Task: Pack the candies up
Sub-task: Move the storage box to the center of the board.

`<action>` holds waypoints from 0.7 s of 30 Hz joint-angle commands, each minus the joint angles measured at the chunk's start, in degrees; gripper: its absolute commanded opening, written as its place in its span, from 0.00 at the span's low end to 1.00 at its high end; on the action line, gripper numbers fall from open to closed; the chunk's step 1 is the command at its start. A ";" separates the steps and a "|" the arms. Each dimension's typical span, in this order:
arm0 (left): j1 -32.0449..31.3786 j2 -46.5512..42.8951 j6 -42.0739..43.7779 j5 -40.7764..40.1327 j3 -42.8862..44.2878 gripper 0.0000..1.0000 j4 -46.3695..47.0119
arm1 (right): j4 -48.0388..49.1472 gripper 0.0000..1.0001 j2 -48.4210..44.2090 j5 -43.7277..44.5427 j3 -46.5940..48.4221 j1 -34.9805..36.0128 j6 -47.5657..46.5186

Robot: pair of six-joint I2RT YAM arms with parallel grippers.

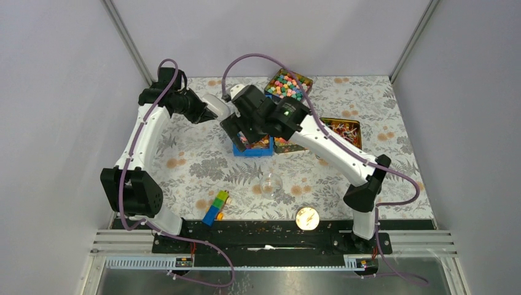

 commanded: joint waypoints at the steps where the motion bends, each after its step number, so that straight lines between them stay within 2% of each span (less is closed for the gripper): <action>1: 0.58 -1.17 -4.50 5.66 -0.08 0.00 4.68 | -3.91 0.94 2.49 5.03 2.89 1.73 -3.33; 13: 0.72 -2.47 -5.83 9.83 -2.83 0.00 6.05 | -3.43 0.84 3.80 8.91 0.58 2.05 -6.39; 21: 0.72 -3.20 -6.65 12.67 -3.87 0.00 6.75 | 1.09 0.77 2.15 9.13 -5.64 2.09 -10.03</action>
